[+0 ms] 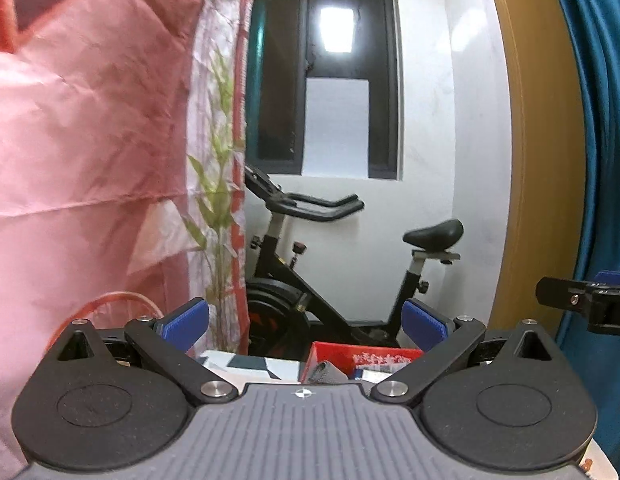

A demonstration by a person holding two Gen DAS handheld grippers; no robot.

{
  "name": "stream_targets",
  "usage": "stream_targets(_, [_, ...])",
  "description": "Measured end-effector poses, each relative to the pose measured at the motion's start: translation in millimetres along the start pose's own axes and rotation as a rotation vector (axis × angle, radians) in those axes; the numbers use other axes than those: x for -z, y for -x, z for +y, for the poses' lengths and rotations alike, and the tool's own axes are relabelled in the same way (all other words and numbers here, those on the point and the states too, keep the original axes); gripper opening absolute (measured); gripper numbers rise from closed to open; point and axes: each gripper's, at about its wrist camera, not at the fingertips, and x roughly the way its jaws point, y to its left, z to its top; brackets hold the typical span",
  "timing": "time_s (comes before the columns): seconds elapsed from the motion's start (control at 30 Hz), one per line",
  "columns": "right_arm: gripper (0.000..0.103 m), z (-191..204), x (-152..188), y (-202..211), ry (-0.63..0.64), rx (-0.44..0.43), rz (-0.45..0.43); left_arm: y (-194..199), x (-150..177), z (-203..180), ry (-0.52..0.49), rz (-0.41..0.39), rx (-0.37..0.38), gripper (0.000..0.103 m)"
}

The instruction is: Organize soft objects

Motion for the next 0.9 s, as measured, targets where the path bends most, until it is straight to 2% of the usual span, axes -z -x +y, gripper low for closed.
stream_targets(0.37, [0.103,12,-6,33,0.023,-0.006,-0.035,19,1,8,-0.012,0.007,-0.05,0.103])
stream_targets(0.9, [0.103,14,2,21,0.024,0.003,0.003,16,4,11,-0.021,0.031,-0.071,0.103])
